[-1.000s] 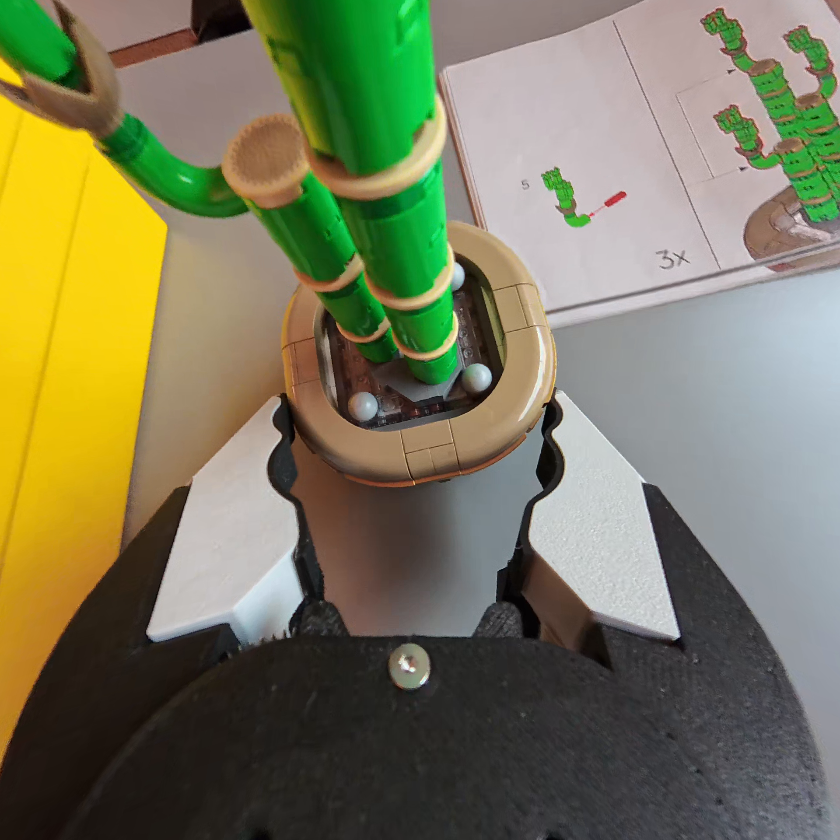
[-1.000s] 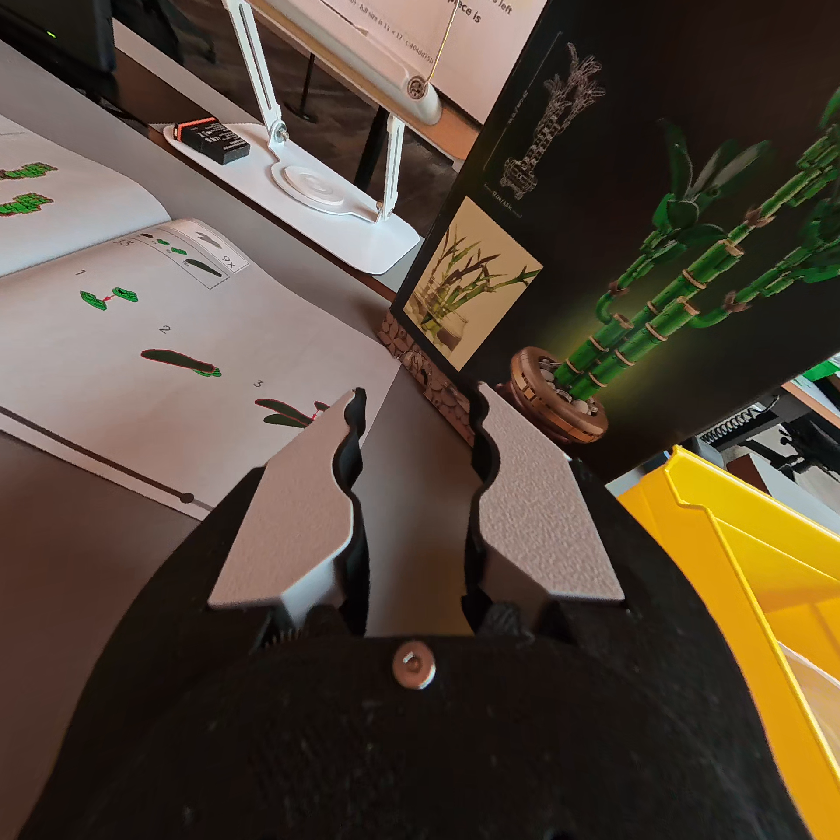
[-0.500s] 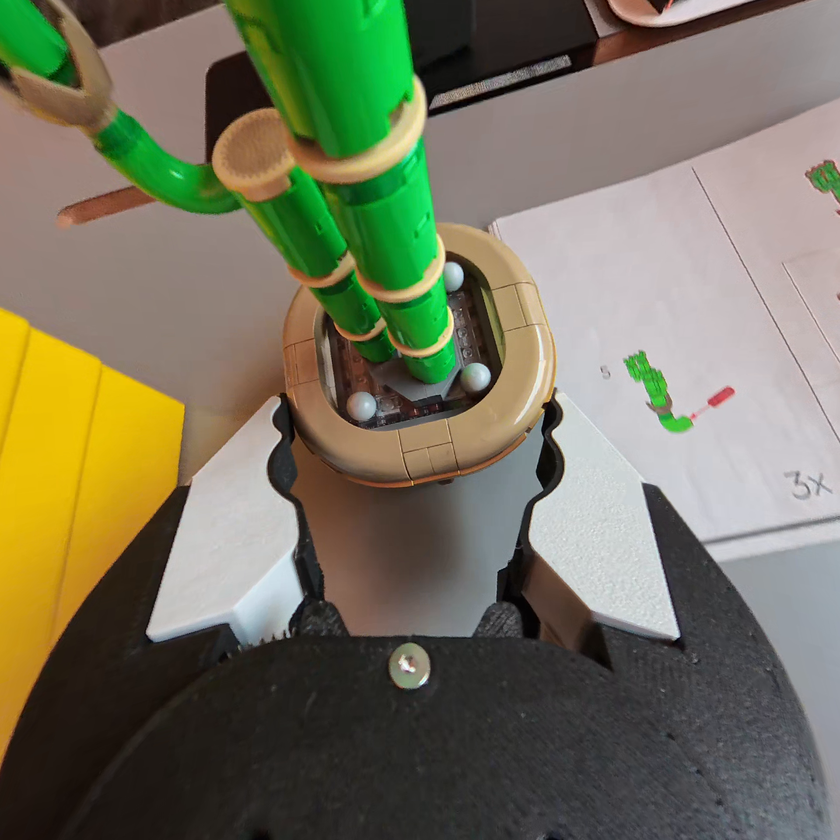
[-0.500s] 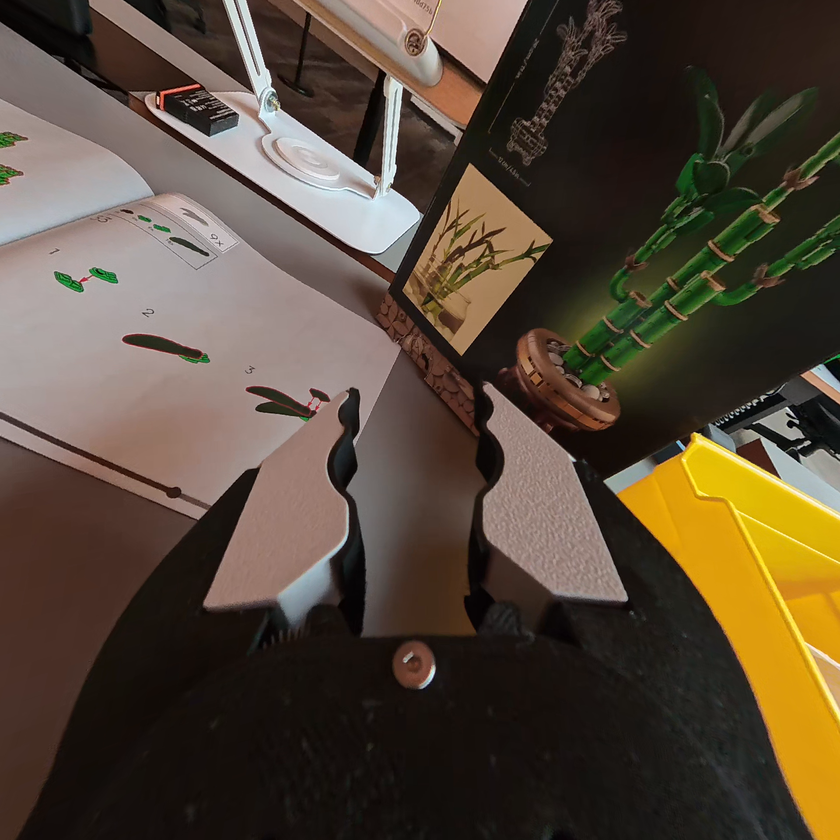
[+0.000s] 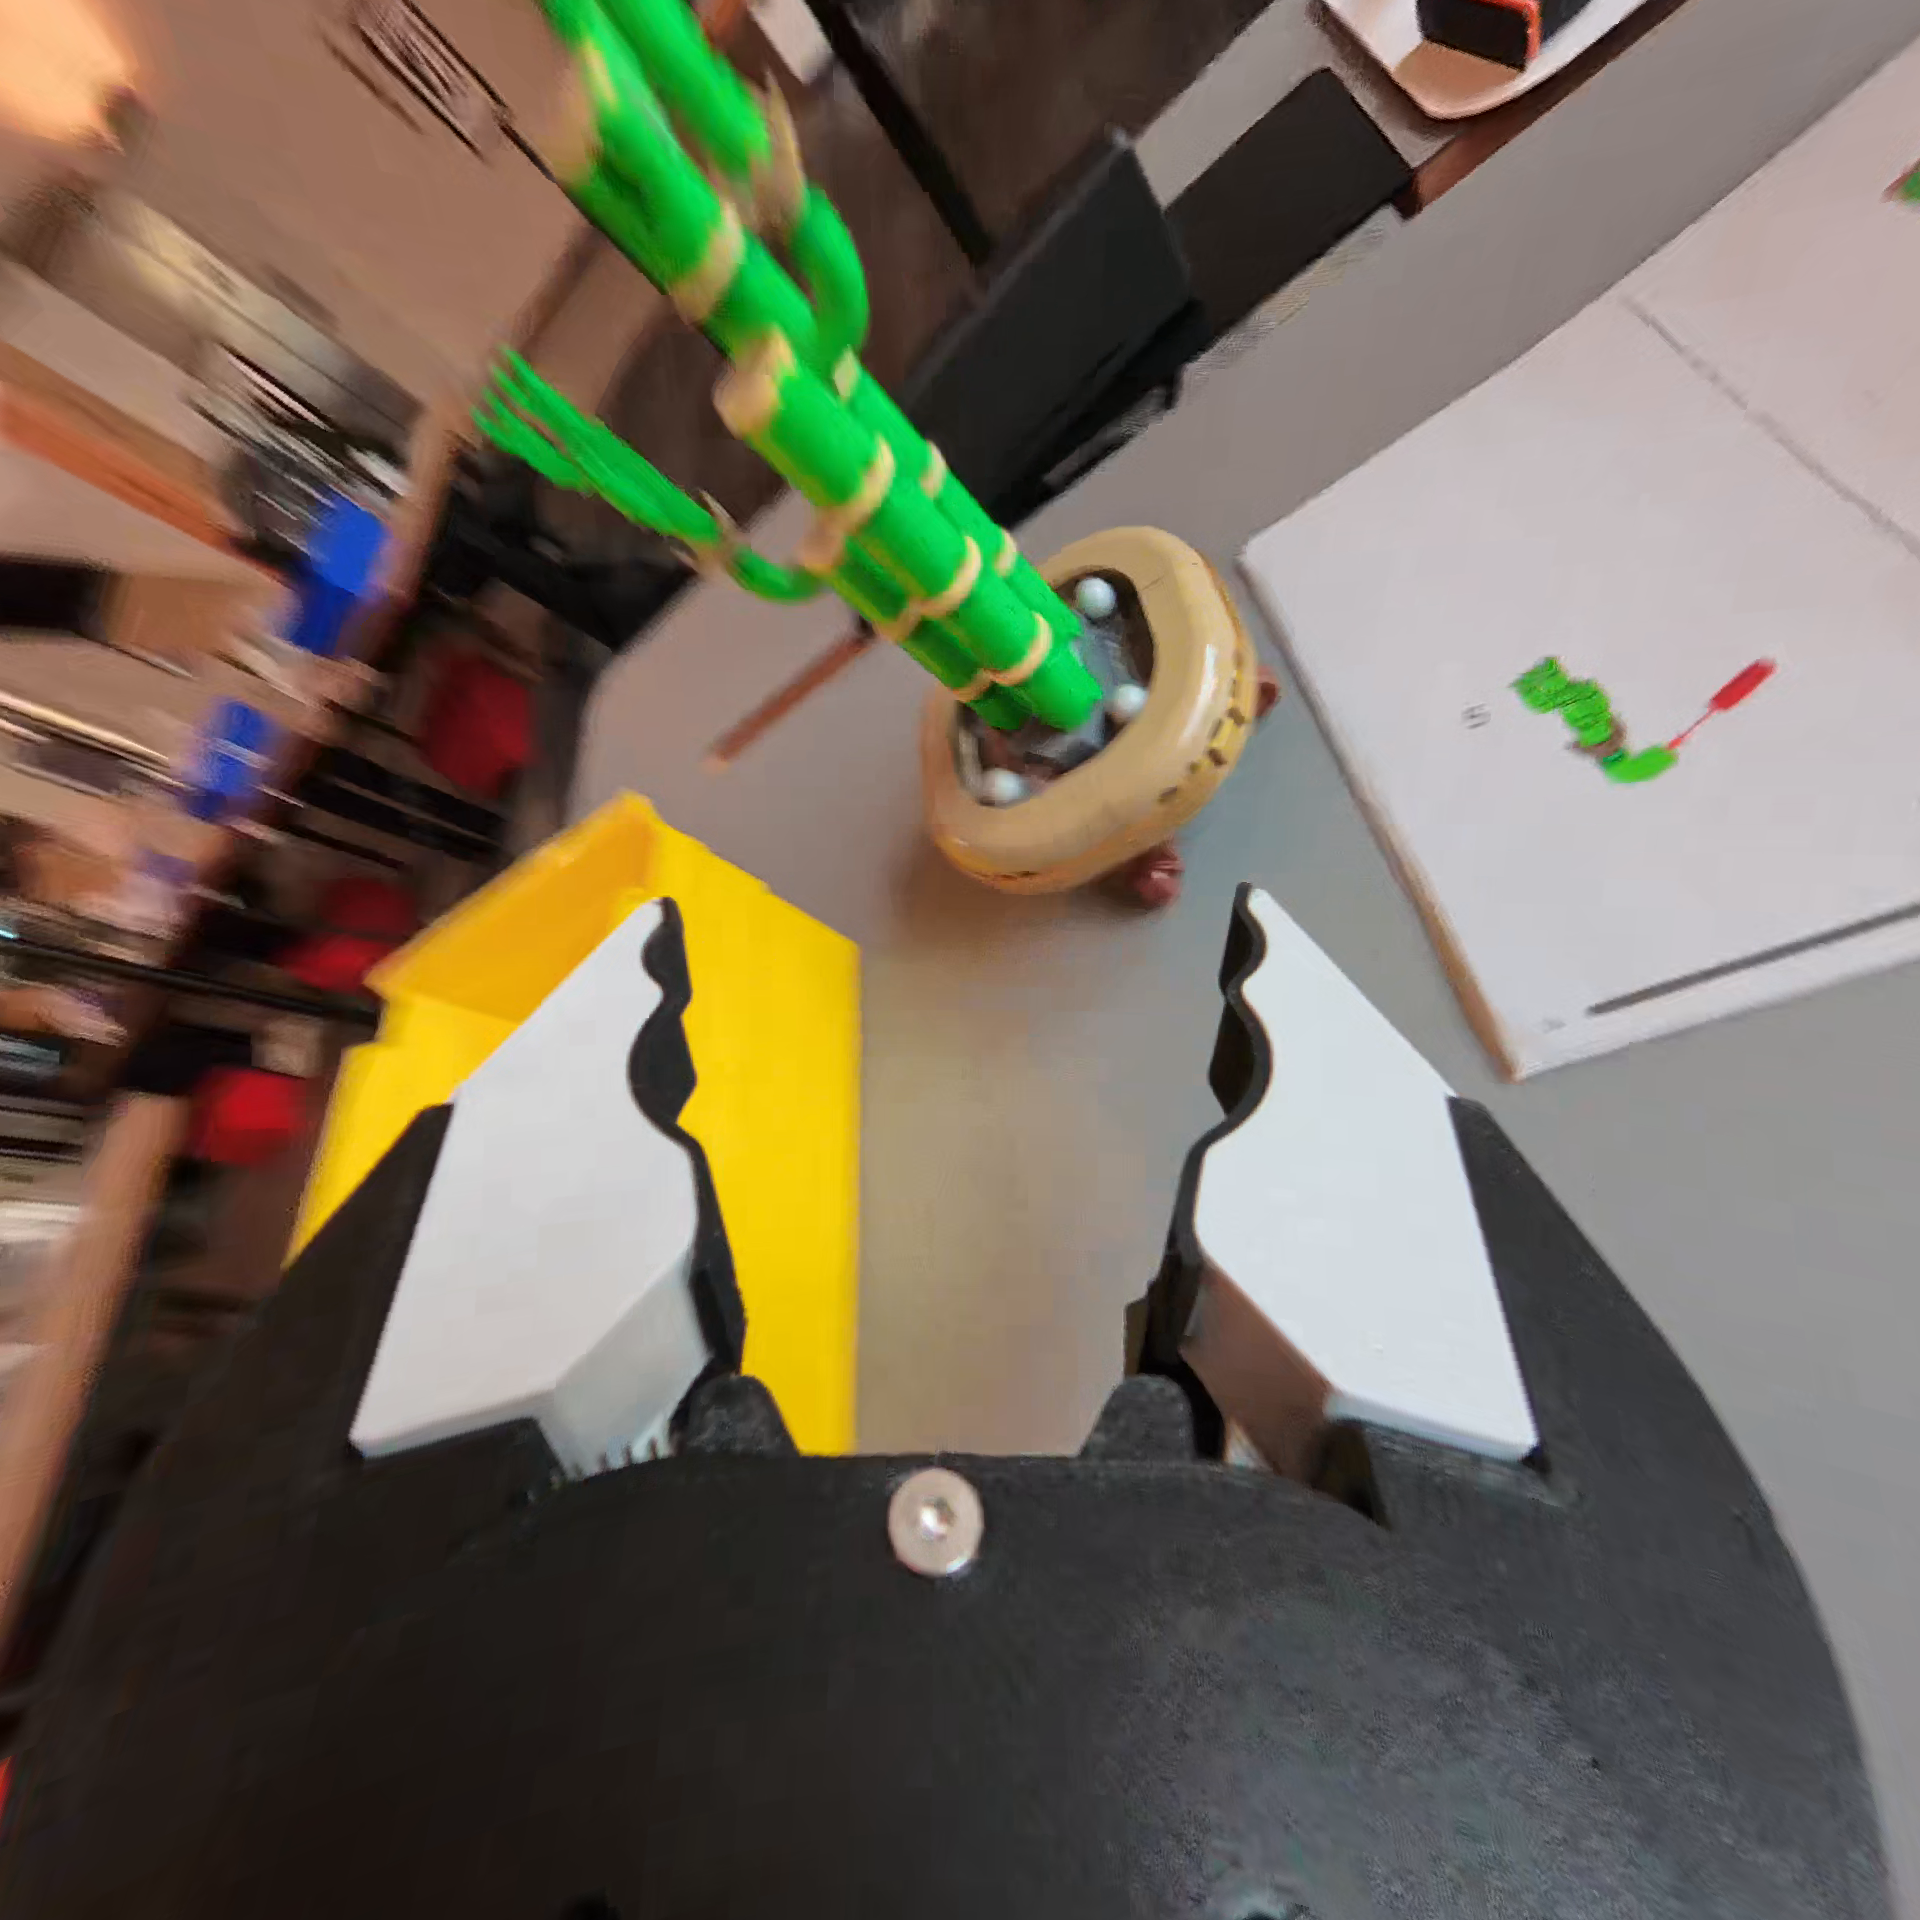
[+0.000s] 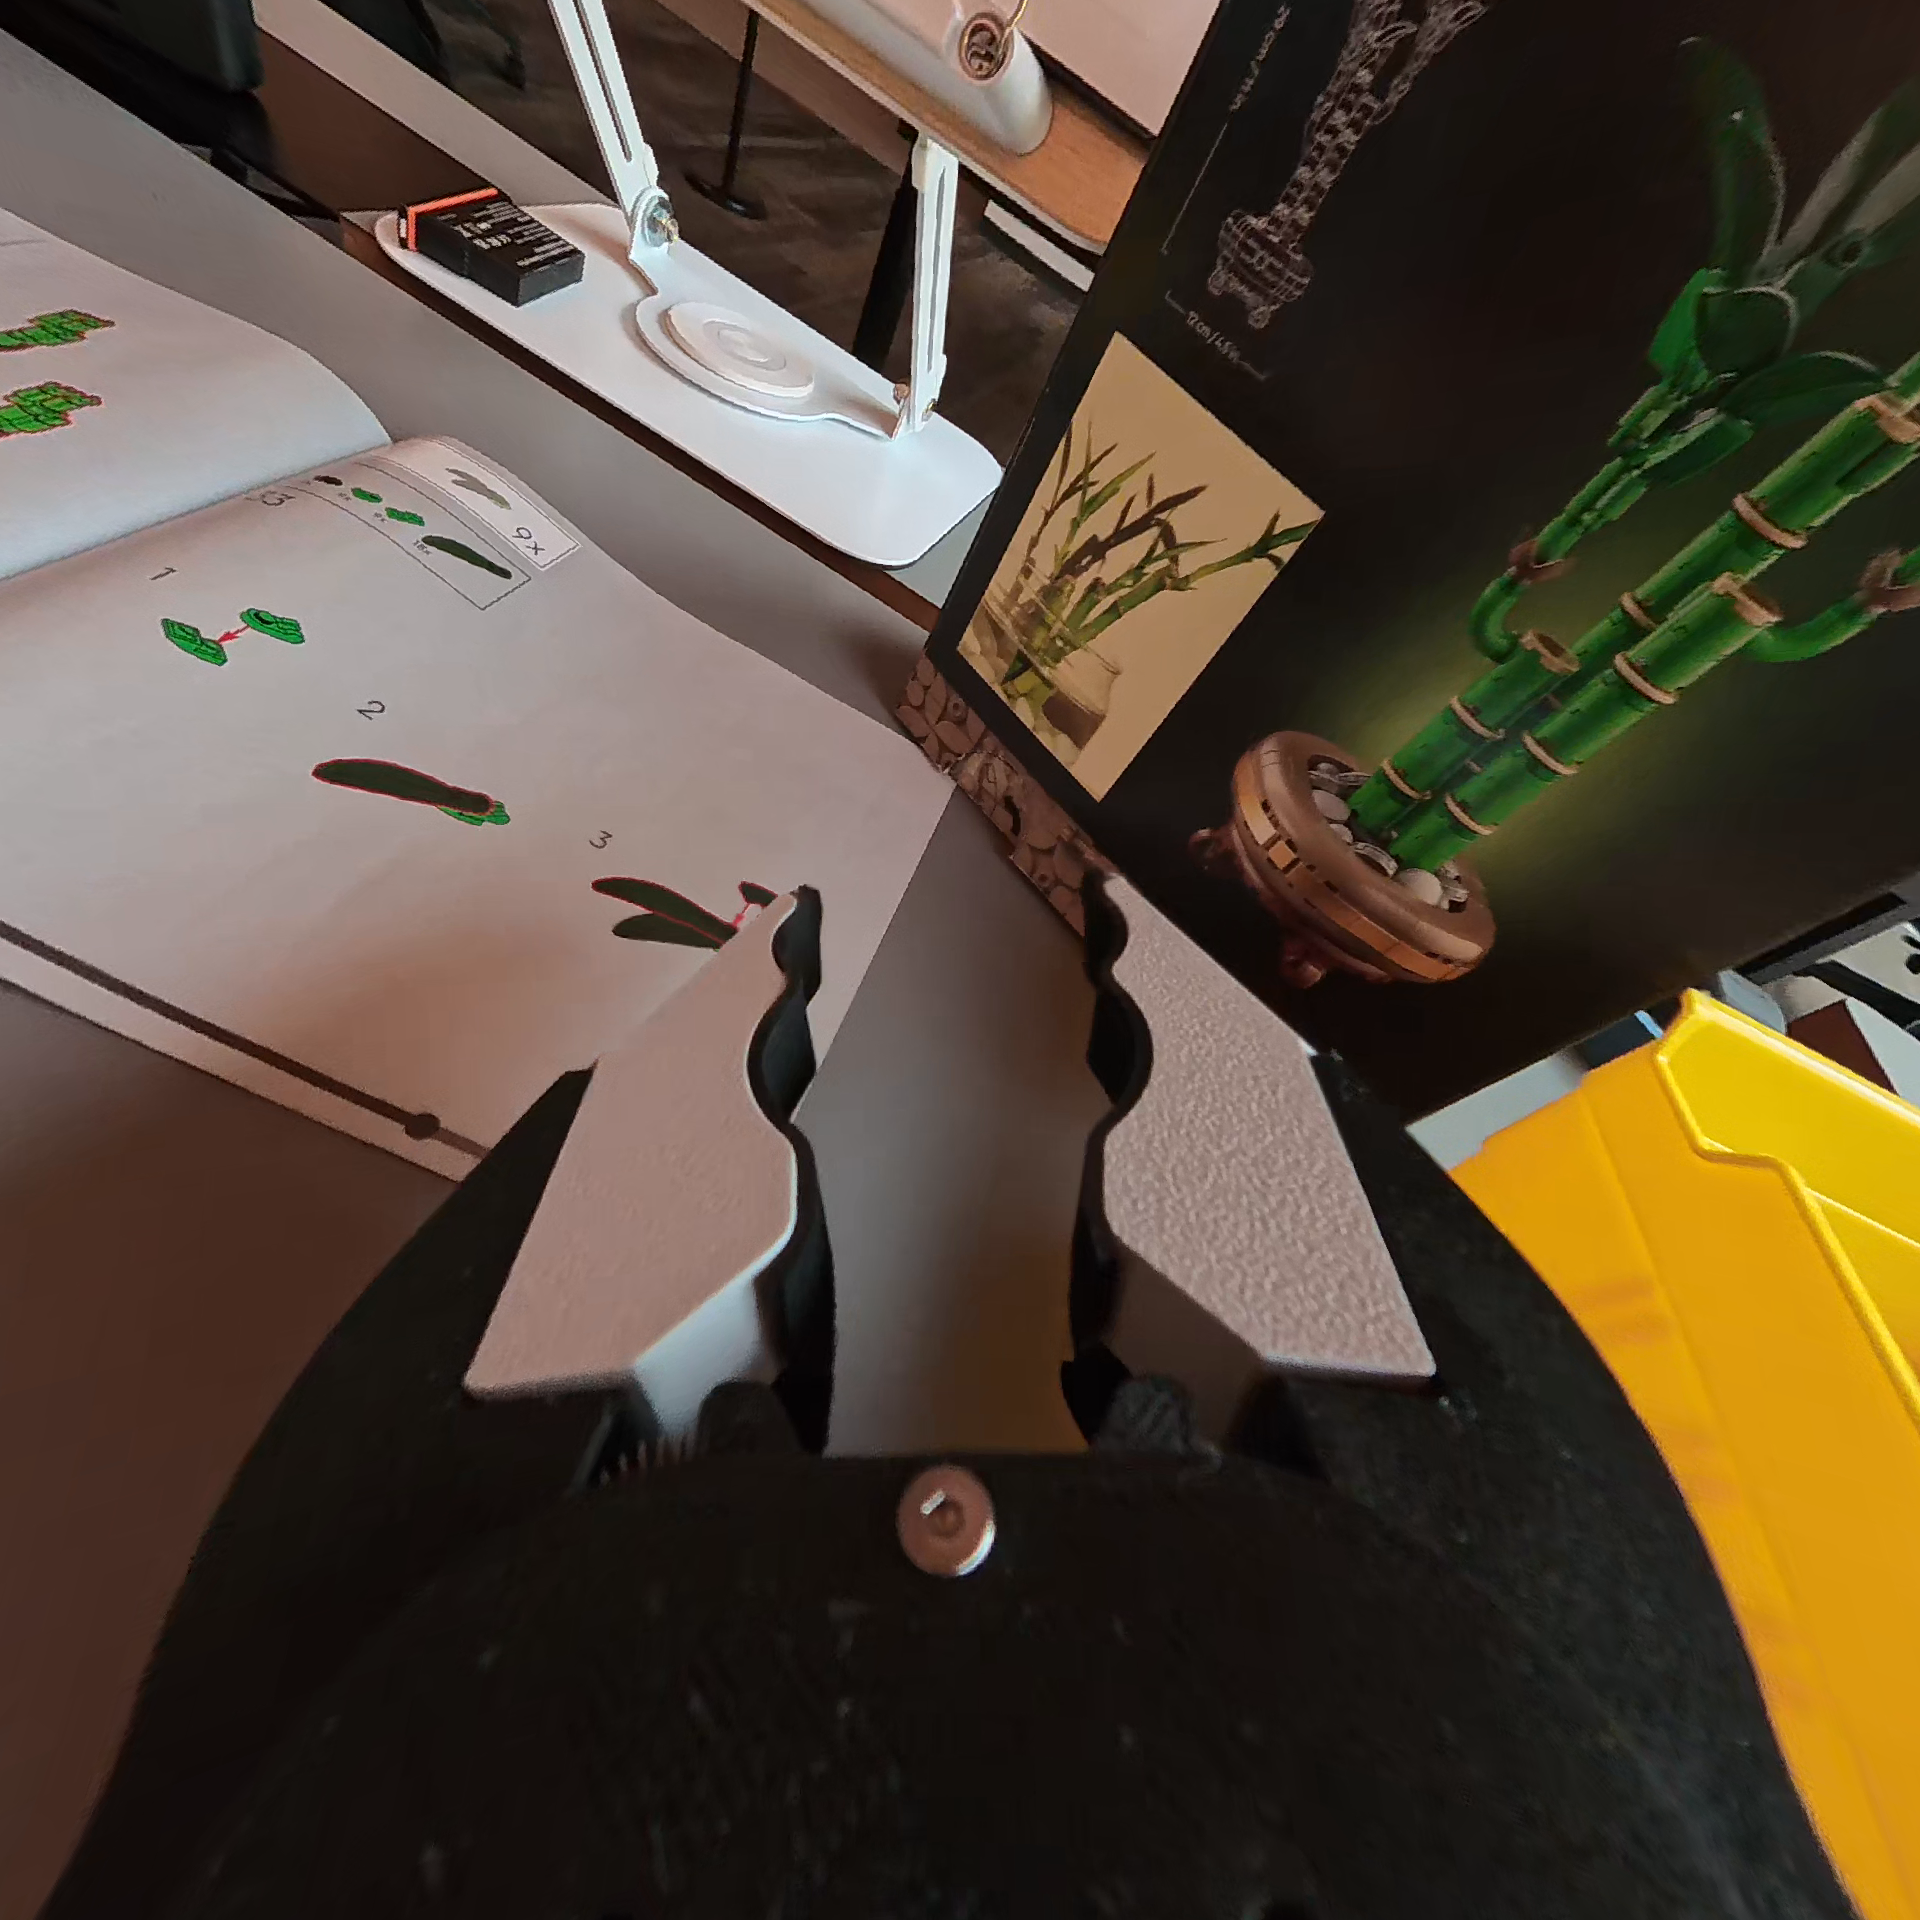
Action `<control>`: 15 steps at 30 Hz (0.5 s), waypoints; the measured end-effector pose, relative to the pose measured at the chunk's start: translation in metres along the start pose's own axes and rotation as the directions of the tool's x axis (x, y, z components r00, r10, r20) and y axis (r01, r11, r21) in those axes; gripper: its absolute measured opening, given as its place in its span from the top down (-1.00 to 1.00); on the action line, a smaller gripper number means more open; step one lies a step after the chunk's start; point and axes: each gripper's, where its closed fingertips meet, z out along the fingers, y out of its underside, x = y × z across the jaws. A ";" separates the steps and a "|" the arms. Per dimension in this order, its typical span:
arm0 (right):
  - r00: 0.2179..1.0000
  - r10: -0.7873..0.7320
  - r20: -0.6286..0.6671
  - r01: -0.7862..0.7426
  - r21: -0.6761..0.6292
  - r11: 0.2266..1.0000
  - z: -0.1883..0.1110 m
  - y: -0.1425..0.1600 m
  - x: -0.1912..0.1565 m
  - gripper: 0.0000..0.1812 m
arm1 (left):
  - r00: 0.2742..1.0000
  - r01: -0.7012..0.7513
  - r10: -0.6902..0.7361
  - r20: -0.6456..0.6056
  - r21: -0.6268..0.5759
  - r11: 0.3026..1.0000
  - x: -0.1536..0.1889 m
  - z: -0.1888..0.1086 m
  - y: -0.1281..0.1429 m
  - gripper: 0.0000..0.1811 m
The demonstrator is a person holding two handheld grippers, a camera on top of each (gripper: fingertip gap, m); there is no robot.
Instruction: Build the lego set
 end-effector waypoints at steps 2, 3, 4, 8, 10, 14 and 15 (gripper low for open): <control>1.000 0.001 0.016 -0.001 -0.009 1.000 0.002 0.002 -0.004 0.44 | 0.960 -0.252 0.248 0.131 0.015 0.968 -0.014 -0.025 -0.027 -0.07; 1.000 -0.002 0.019 0.003 -0.011 1.000 0.002 0.002 -0.004 0.44 | 0.911 -0.378 0.373 0.174 -0.005 0.926 -0.017 -0.035 -0.042 -0.06; 1.000 -0.005 0.020 0.006 -0.010 1.000 0.002 0.002 -0.004 0.44 | 0.848 -0.489 0.486 0.214 -0.039 0.871 -0.020 -0.044 -0.057 -0.08; 1.000 -0.004 0.023 0.004 0.003 1.000 -0.001 0.001 -0.004 0.44 | 0.544 -0.776 0.775 0.321 -0.160 0.611 -0.018 -0.071 -0.112 -0.13; 0.999 -0.004 0.033 0.004 -0.007 1.000 0.000 0.004 -0.005 0.44 | 0.413 -0.841 0.836 0.361 -0.201 0.502 -0.011 -0.082 -0.132 -0.12; 0.999 -0.021 0.035 0.021 -0.010 1.000 -0.001 0.003 -0.007 0.44 | 0.241 -0.900 0.891 0.384 -0.255 0.353 0.008 -0.096 -0.151 -0.06; 0.999 -0.025 0.035 0.026 -0.007 1.000 -0.001 0.002 -0.008 0.44 | 0.213 -0.907 0.897 0.387 -0.262 0.329 0.013 -0.099 -0.154 -0.06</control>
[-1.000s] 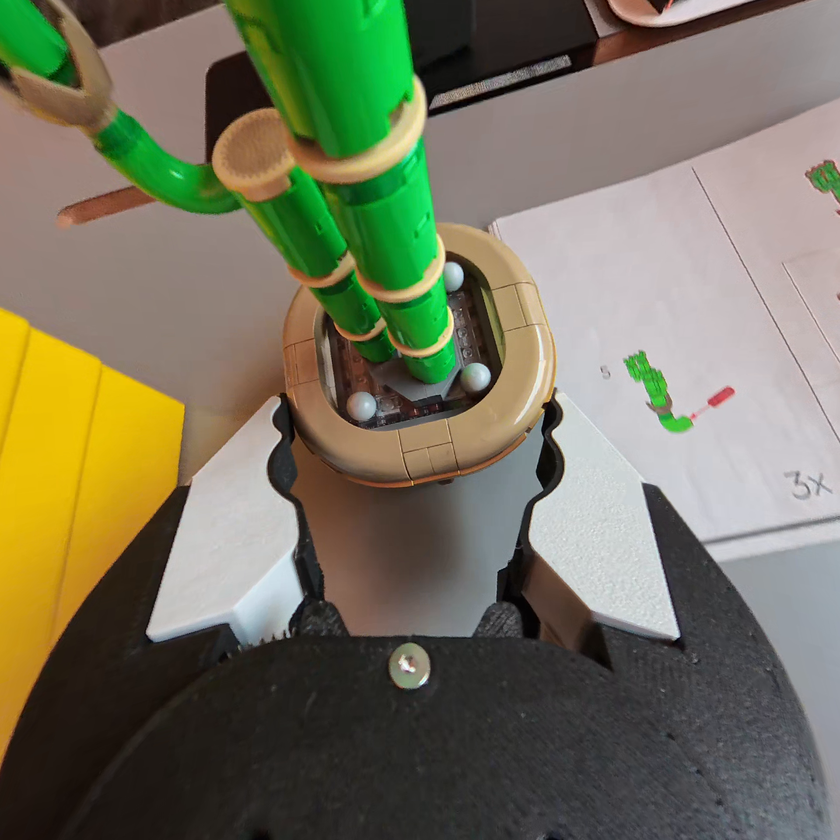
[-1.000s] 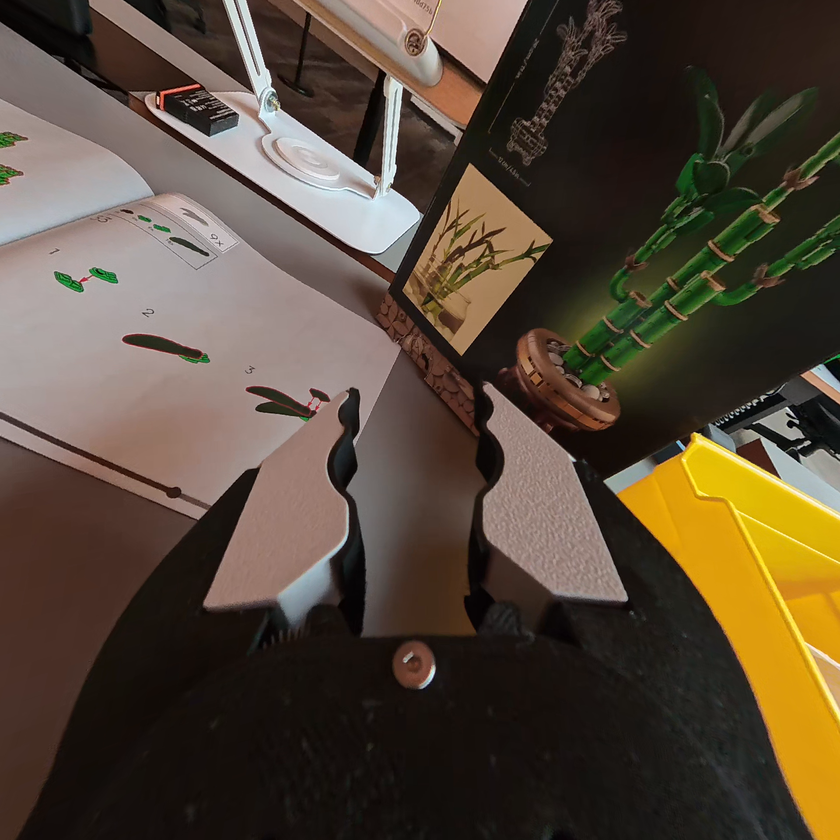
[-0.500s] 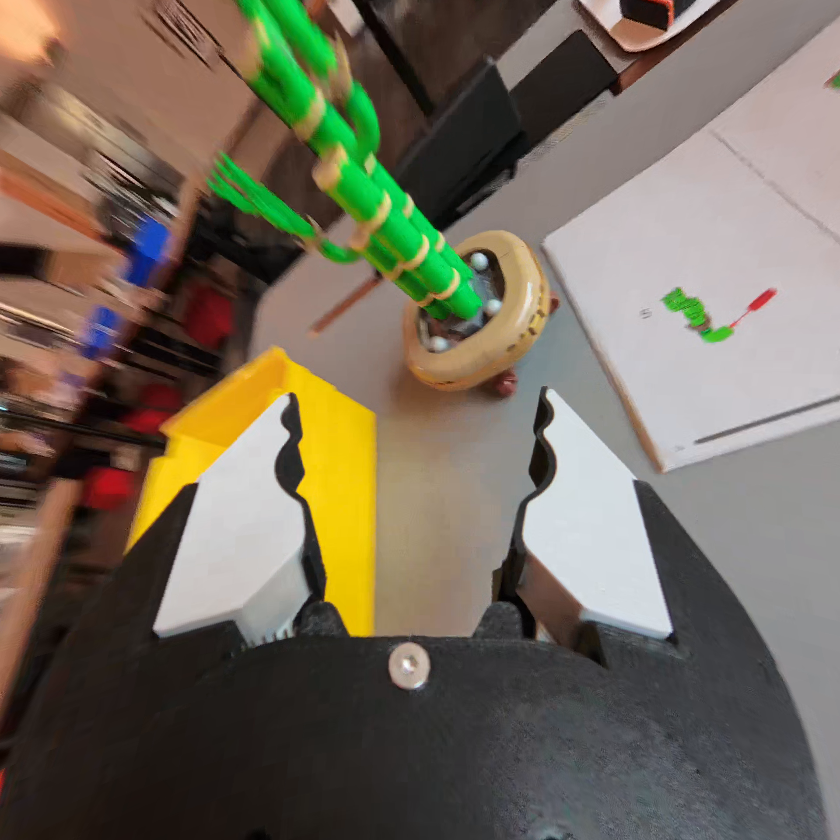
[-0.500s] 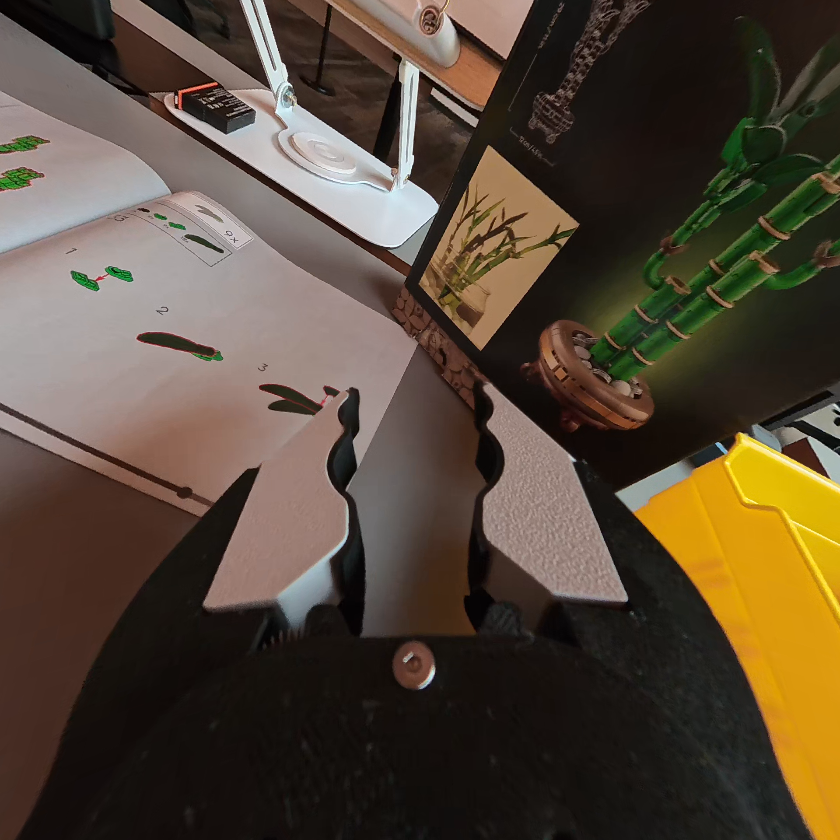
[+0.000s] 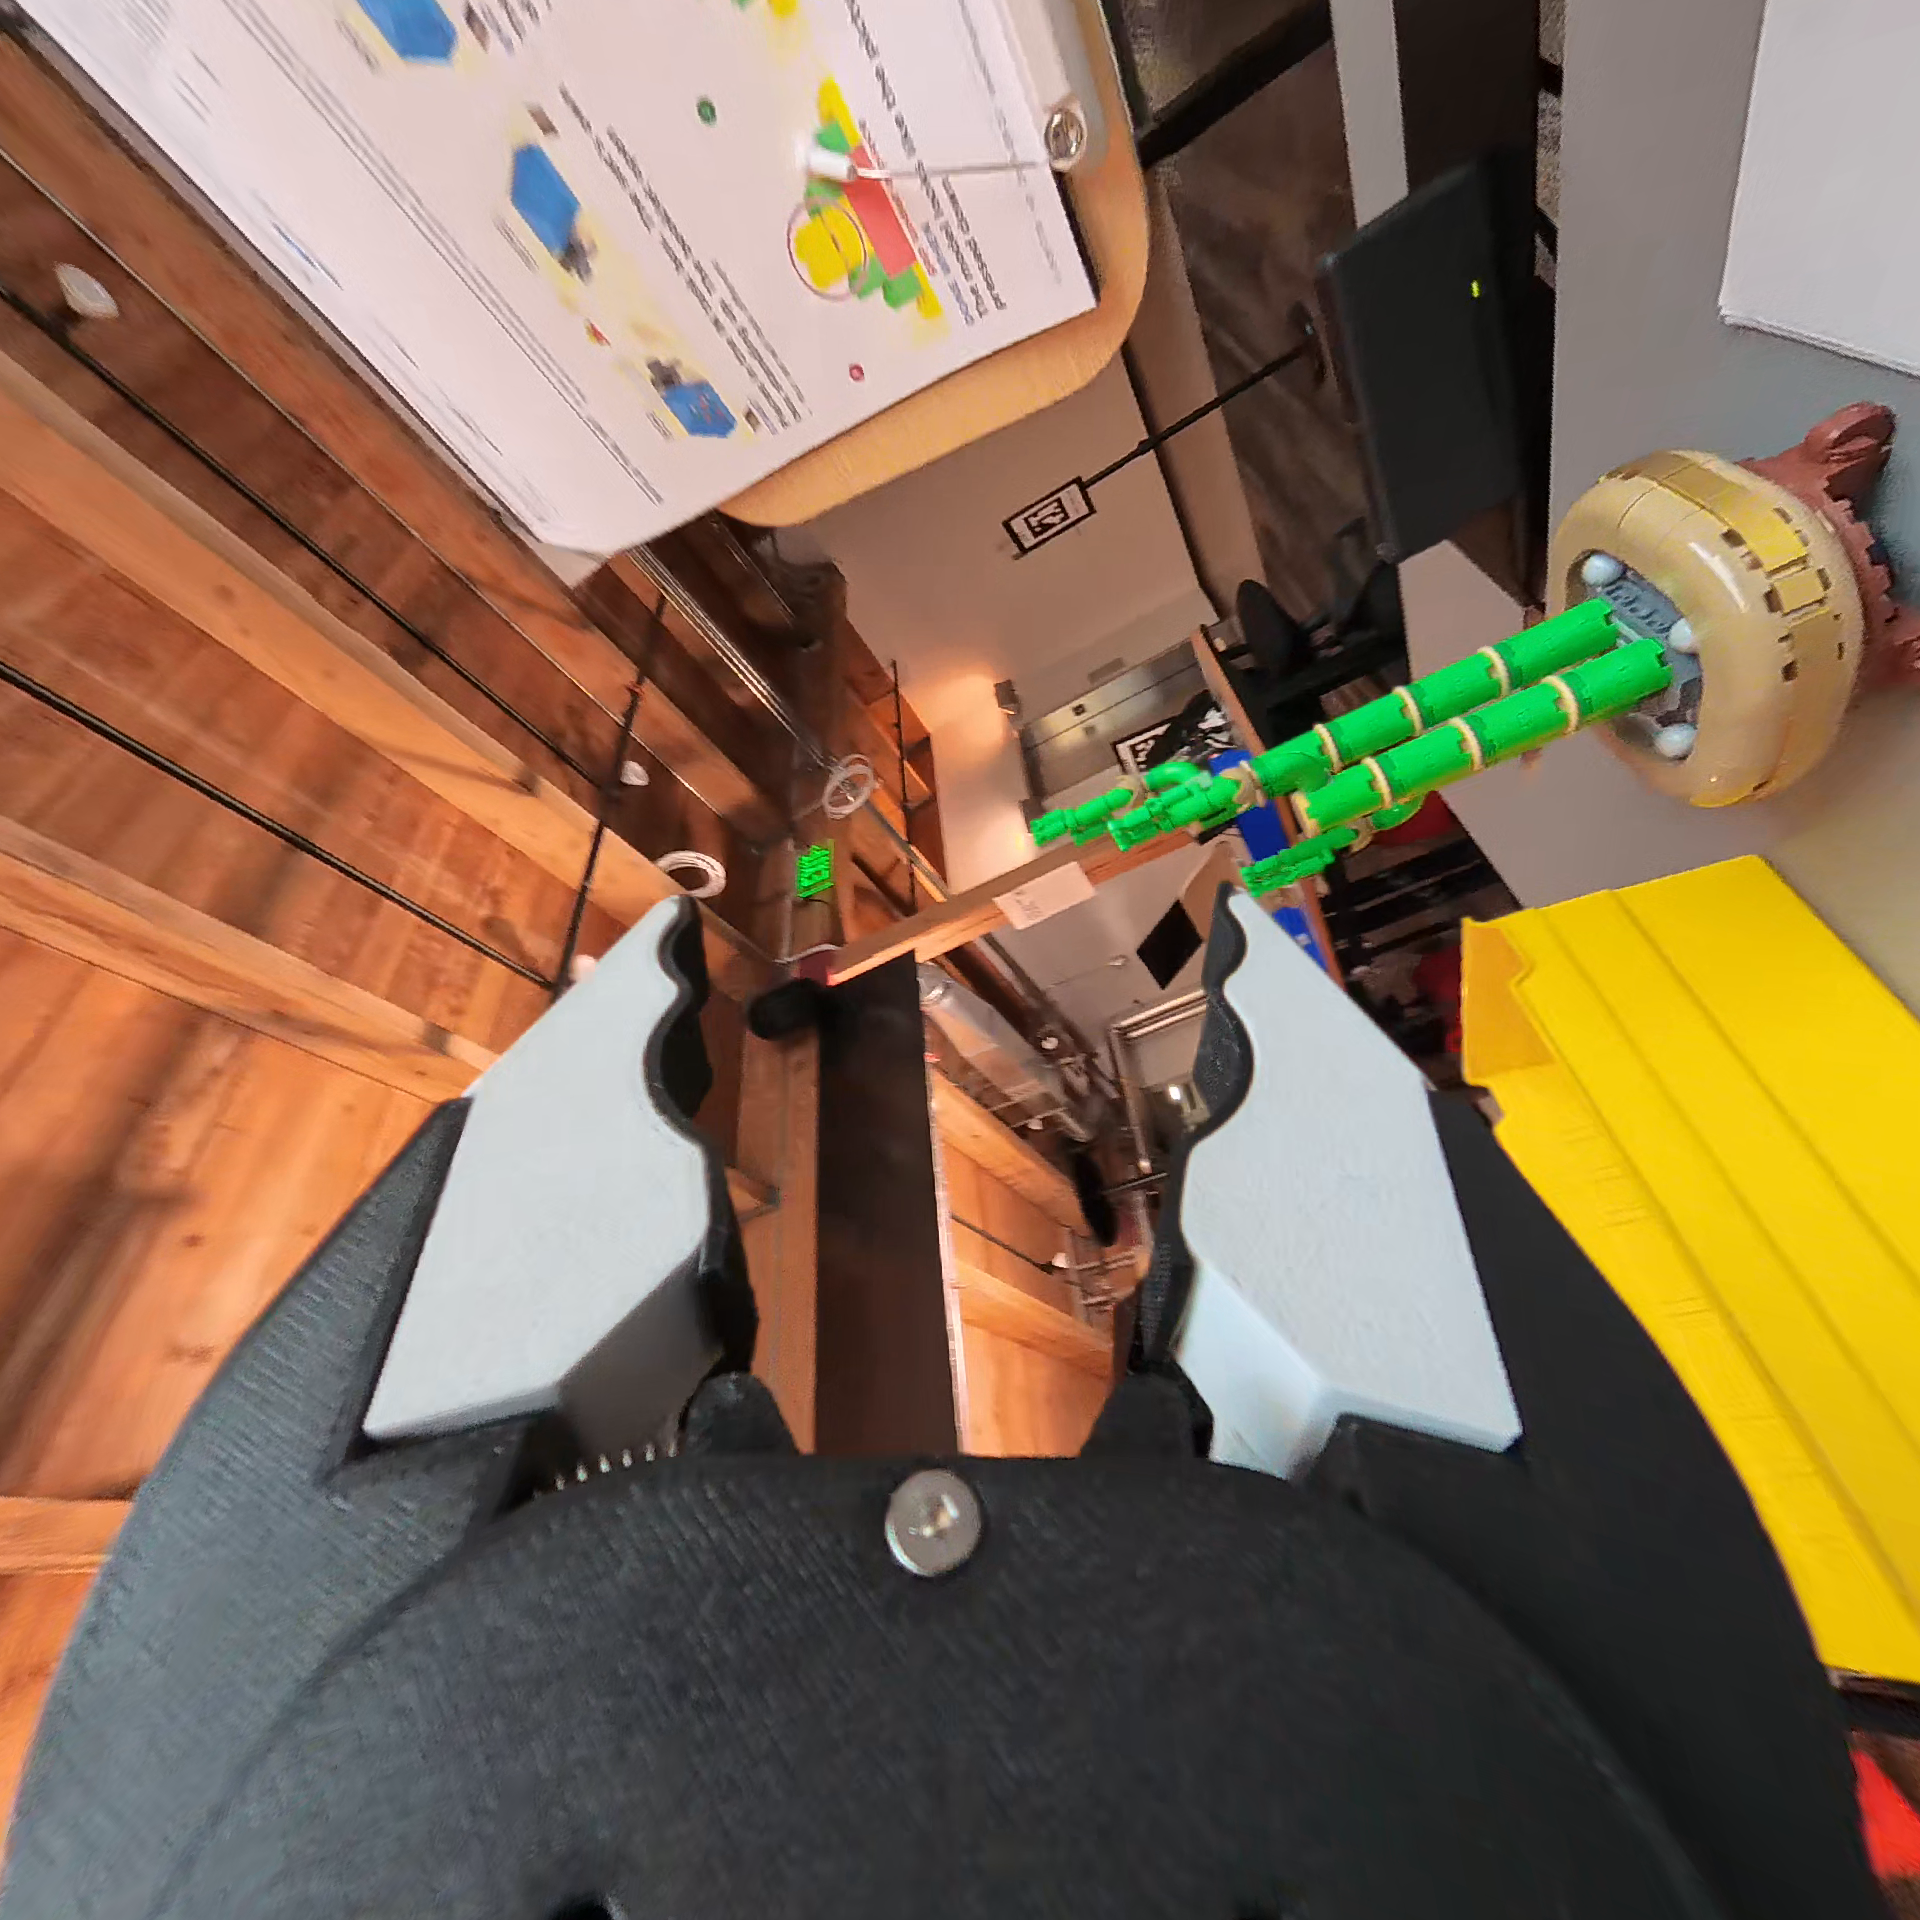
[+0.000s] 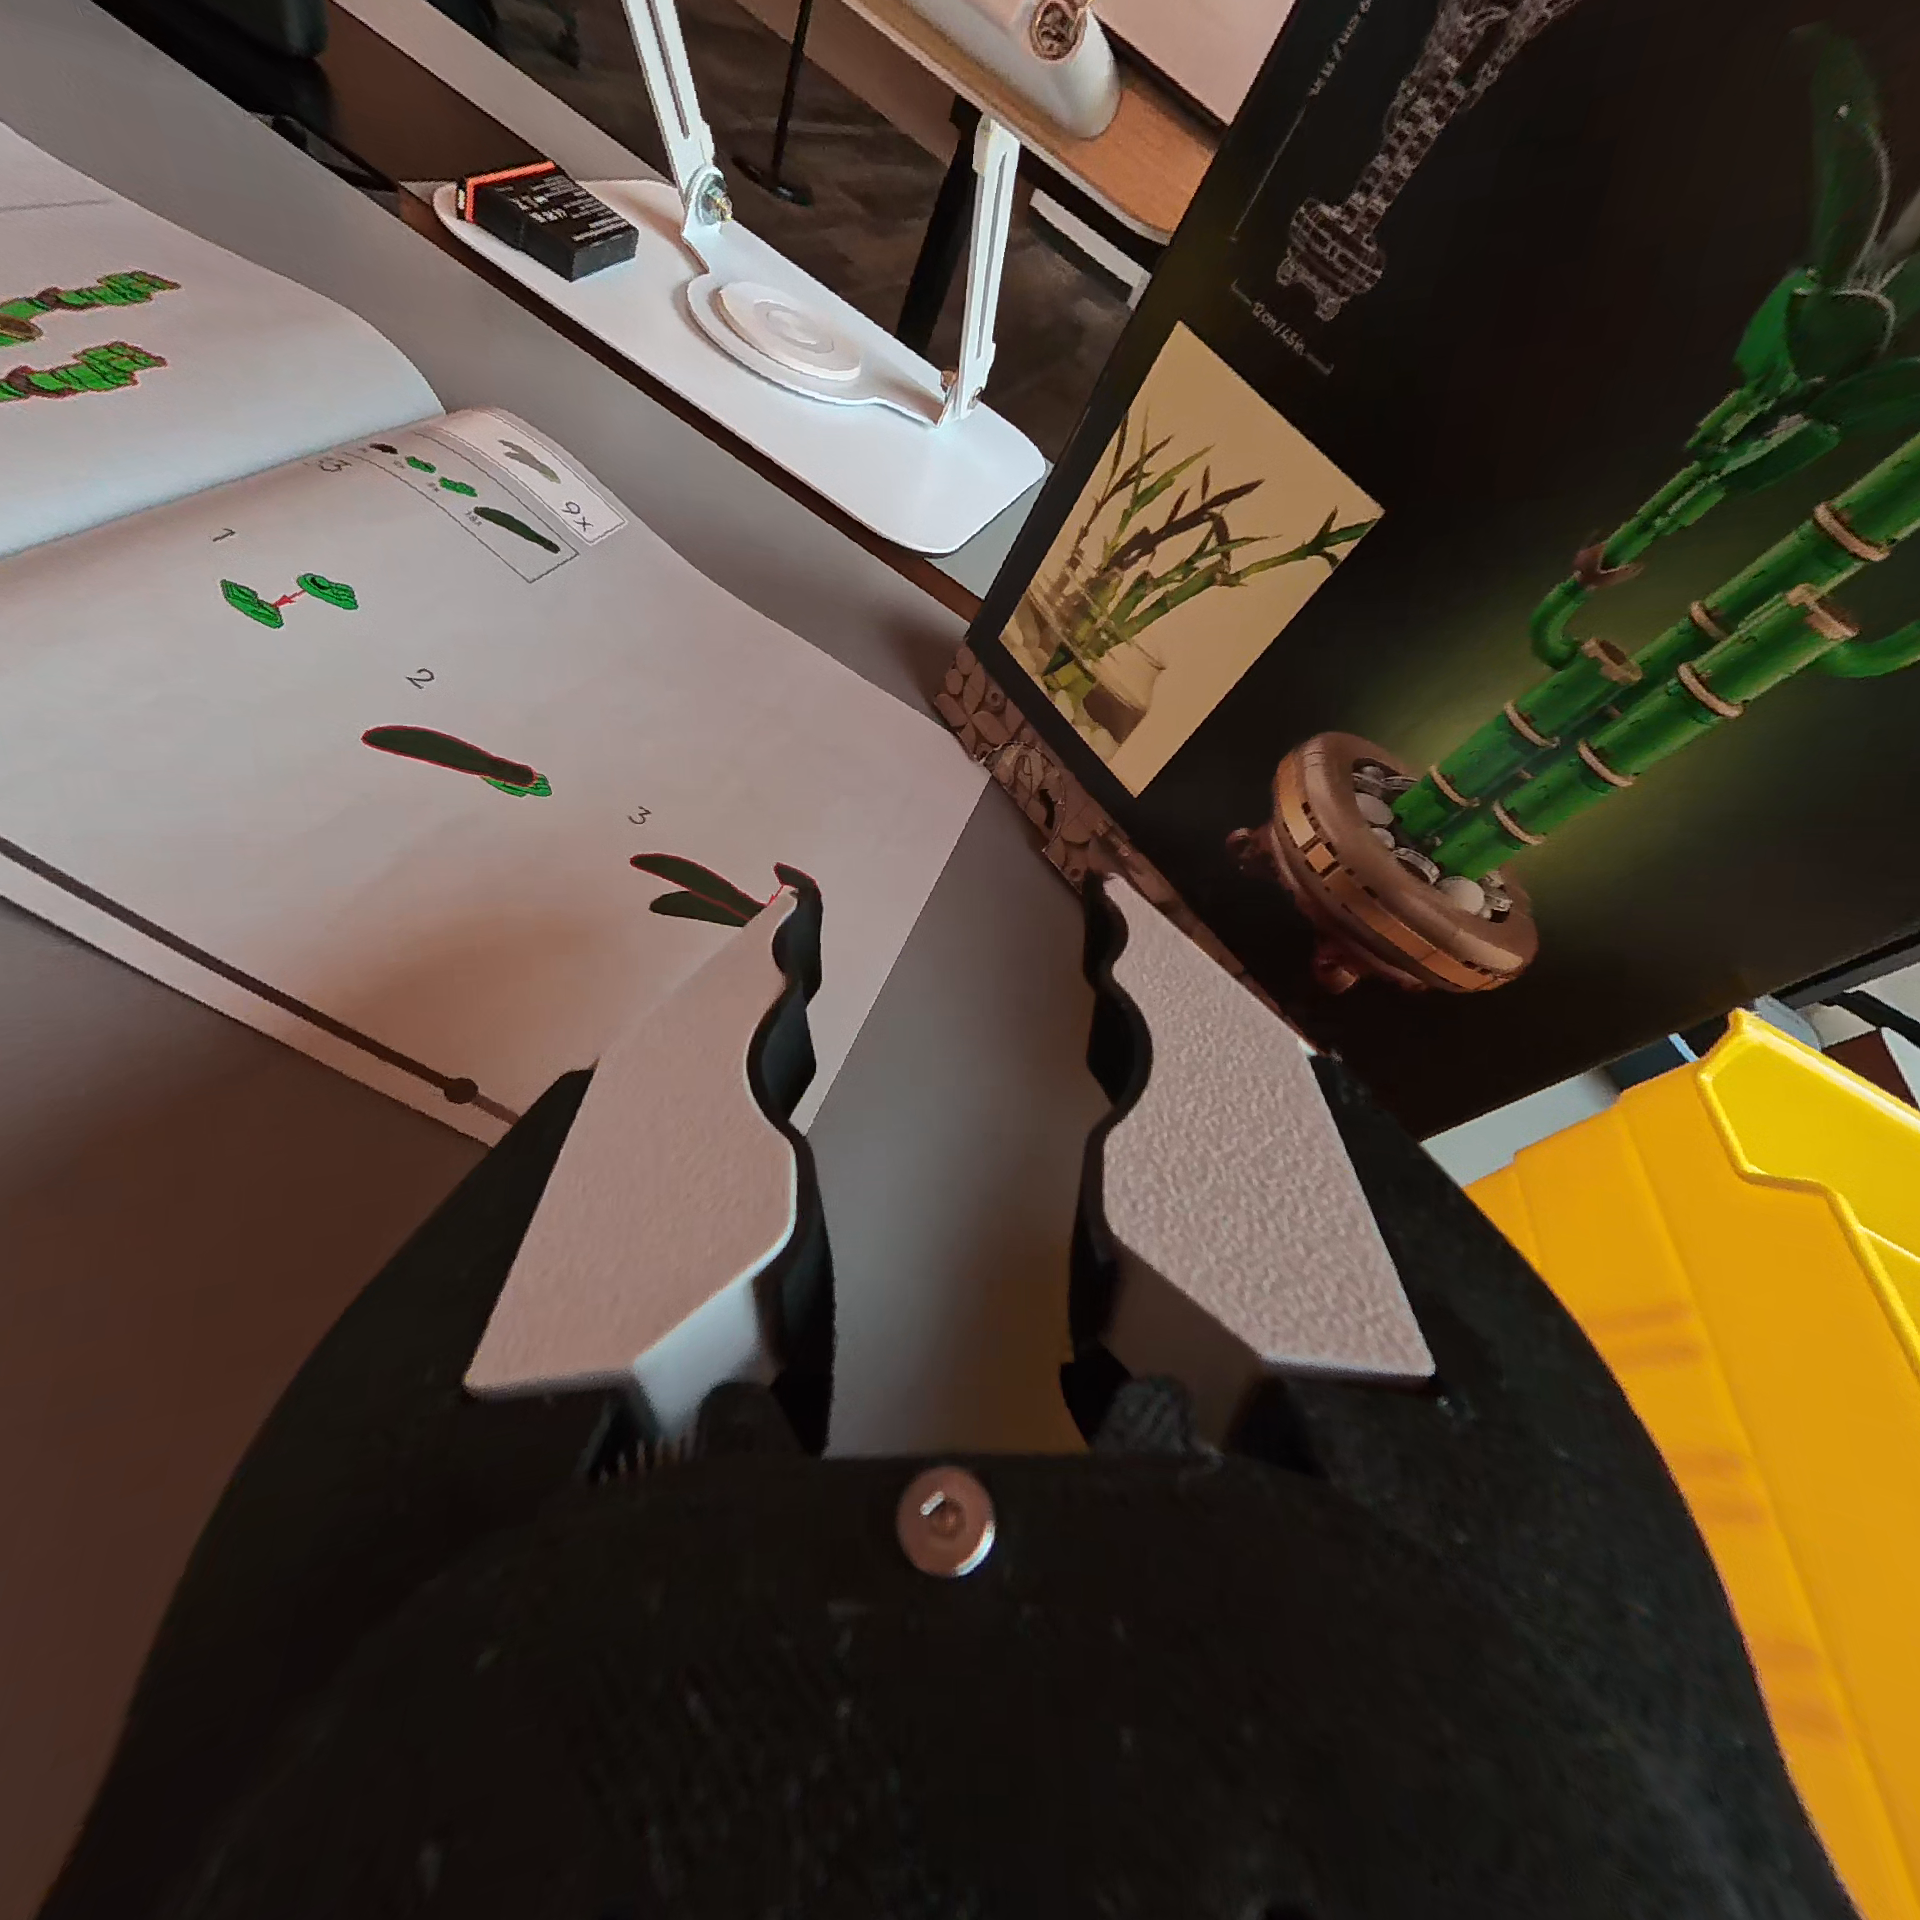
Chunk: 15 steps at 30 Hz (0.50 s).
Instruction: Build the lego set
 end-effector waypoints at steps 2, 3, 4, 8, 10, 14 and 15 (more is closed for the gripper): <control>1.000 -0.013 0.000 0.013 0.003 1.000 -0.001 -0.001 -0.001 0.44 | 0.999 -0.035 0.035 0.020 0.009 0.999 -0.005 -0.007 -0.007 -0.05; 1.000 -0.018 0.001 0.018 0.003 1.000 -0.001 -0.001 -0.002 0.44 | 0.999 -0.042 0.042 0.025 0.016 0.999 -0.007 -0.010 -0.009 -0.04; 1.000 -0.021 0.004 0.021 0.004 1.000 -0.002 -0.002 -0.003 0.44 | 0.999 -0.041 0.040 0.025 0.020 0.999 -0.008 -0.013 -0.011 -0.03; 1.000 0.004 0.031 -0.004 0.013 1.000 -0.003 -0.003 -0.006 0.44 | 0.987 0.131 -0.129 -0.094 0.021 0.991 0.003 -0.024 -0.007 0.00; 0.997 0.054 0.059 -0.055 0.024 0.998 -0.004 -0.005 -0.008 0.45 | 0.863 0.404 -0.397 -0.311 -0.045 0.914 0.033 -0.035 -0.006 -0.04; 0.989 0.132 0.071 -0.137 0.064 0.989 -0.008 -0.010 -0.002 0.41 | 0.119 0.865 -0.772 -0.624 -0.317 0.389 0.088 -0.082 -0.038 -0.11; 0.988 0.138 0.063 -0.142 0.078 0.987 -0.009 -0.012 0.000 0.38 | -0.061 0.901 -0.780 -0.622 -0.370 0.226 0.093 -0.092 -0.040 -0.10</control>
